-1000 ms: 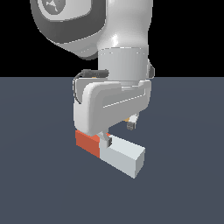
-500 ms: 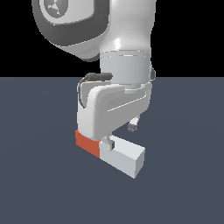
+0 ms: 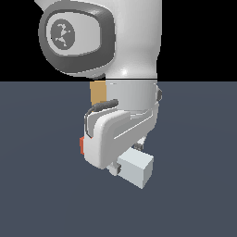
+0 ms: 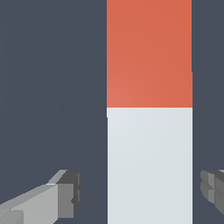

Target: Insert the peg into the horizontal hole in a box.

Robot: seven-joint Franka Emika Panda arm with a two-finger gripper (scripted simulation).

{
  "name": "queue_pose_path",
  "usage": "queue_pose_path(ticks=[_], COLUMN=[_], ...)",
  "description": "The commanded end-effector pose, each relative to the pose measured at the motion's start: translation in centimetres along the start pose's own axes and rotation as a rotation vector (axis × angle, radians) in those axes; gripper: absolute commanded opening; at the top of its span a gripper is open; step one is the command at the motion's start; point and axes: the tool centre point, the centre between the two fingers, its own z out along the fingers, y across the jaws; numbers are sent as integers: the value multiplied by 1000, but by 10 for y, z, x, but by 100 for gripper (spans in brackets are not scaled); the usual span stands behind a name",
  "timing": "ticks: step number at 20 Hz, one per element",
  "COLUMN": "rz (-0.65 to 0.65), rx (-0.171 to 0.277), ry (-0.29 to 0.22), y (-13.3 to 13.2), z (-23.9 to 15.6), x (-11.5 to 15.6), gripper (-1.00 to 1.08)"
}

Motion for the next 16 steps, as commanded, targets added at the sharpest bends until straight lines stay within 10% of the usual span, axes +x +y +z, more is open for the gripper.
queue_pose_path(ticks=[1,6,7,16], rz=[0,-1,-1,-1], rx=[0,0,0,0], ry=[0,0,0,0], y=[0,1,1,1], z=[11,17,17,17], x=[0,-1,-1,-1], gripper=[100,100,-100,-100])
